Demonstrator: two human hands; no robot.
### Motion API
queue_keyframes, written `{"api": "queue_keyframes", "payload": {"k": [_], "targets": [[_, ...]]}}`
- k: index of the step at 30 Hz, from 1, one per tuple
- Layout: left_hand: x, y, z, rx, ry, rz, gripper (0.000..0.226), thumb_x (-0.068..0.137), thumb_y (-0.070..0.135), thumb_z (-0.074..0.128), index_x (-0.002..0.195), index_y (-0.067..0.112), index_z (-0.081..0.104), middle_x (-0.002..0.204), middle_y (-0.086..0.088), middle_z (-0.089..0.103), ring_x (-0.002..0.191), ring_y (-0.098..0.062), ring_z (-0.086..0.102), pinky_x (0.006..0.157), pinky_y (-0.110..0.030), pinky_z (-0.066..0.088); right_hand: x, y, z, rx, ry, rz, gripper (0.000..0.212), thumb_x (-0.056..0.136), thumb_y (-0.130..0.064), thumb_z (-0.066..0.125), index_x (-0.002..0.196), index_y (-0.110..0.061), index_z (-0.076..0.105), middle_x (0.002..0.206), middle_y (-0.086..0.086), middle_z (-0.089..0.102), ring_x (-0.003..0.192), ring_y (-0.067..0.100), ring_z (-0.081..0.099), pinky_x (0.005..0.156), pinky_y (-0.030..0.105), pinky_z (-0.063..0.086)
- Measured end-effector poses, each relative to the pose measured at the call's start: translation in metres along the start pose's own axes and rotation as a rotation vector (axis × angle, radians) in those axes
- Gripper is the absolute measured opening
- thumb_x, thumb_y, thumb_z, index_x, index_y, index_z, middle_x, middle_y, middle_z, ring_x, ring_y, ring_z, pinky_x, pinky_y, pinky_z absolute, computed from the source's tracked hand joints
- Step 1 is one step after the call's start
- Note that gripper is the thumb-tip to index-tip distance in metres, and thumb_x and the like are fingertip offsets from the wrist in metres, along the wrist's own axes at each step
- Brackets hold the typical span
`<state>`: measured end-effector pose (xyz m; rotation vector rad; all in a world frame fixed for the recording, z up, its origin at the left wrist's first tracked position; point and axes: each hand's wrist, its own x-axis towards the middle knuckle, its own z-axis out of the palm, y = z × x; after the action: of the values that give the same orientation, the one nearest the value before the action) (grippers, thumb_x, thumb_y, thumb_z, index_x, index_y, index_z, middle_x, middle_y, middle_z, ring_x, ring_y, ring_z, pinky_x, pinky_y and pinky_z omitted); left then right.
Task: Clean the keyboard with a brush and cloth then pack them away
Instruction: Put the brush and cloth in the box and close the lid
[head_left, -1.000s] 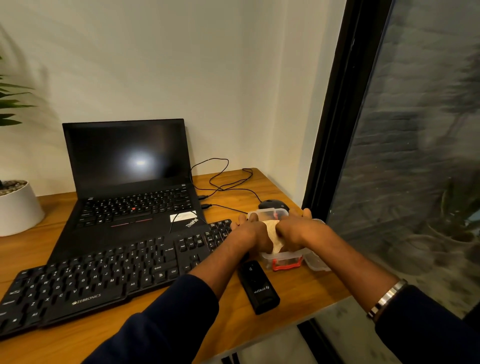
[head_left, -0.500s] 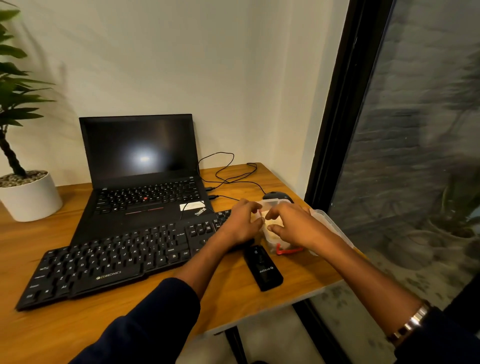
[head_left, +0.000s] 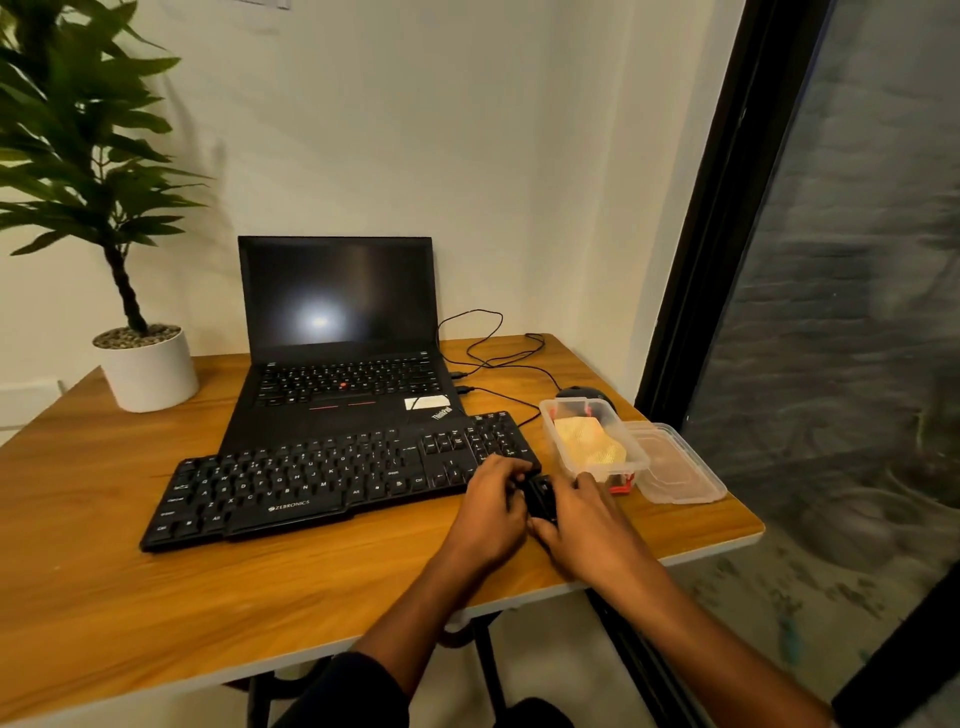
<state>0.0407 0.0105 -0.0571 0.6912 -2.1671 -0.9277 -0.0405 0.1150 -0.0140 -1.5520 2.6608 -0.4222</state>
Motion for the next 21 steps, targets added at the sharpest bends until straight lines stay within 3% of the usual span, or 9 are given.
{"api": "queue_keyframes", "payload": {"k": [4, 7, 12, 15, 21], "targets": [[-0.003, -0.003, -0.001, 0.031, -0.014, 0.010, 0.038, 0.090, -0.003, 0.048, 0.121, 0.013, 0.062, 0.113, 0.006, 0.056, 0.106, -0.004, 0.052, 0.088, -0.004, 0.038, 0.003, -0.005, 0.007, -0.030, -0.008, 0.054, 0.056, 0.090, -0.040, 0.056, 0.136, -0.013, 0.037, 0.133, 0.012, 0.046, 0.123, 0.026, 0.044, 0.096, 0.034, 0.044], [-0.003, -0.004, -0.001, 0.019, -0.007, 0.005, 0.037, 0.090, -0.002, 0.050, 0.121, 0.013, 0.062, 0.113, 0.005, 0.057, 0.105, -0.004, 0.053, 0.086, -0.002, 0.038, 0.005, -0.006, 0.003, -0.017, 0.002, 0.065, 0.053, 0.089, -0.040, 0.056, 0.132, -0.011, 0.042, 0.127, 0.011, 0.049, 0.116, 0.025, 0.049, 0.088, 0.032, 0.046], [-0.002, -0.006, 0.000, 0.007, -0.018, 0.022, 0.032, 0.090, 0.003, 0.052, 0.118, 0.015, 0.062, 0.105, 0.007, 0.056, 0.095, -0.001, 0.051, 0.080, -0.008, 0.040, 0.010, -0.006, -0.019, 0.066, 0.074, 0.069, 0.050, 0.086, -0.047, 0.055, 0.123, -0.014, 0.048, 0.117, 0.009, 0.054, 0.103, 0.026, 0.057, 0.078, 0.034, 0.049], [-0.003, -0.007, 0.002, 0.004, -0.045, 0.022, 0.037, 0.090, 0.000, 0.051, 0.122, 0.016, 0.060, 0.110, 0.007, 0.055, 0.101, 0.000, 0.051, 0.085, -0.005, 0.040, 0.021, -0.003, -0.039, 0.106, 0.141, 0.062, 0.046, 0.085, -0.046, 0.057, 0.117, -0.014, 0.052, 0.117, 0.006, 0.056, 0.096, 0.023, 0.059, 0.069, 0.032, 0.050], [0.001, -0.003, 0.008, -0.007, -0.084, 0.022, 0.036, 0.093, 0.007, 0.052, 0.127, 0.018, 0.057, 0.115, 0.007, 0.055, 0.106, -0.003, 0.052, 0.094, -0.017, 0.047, 0.067, 0.012, -0.063, 0.068, 0.147, 0.177, 0.046, 0.085, -0.043, 0.060, 0.118, -0.011, 0.055, 0.112, 0.009, 0.061, 0.093, 0.025, 0.060, 0.066, 0.033, 0.050]]}}
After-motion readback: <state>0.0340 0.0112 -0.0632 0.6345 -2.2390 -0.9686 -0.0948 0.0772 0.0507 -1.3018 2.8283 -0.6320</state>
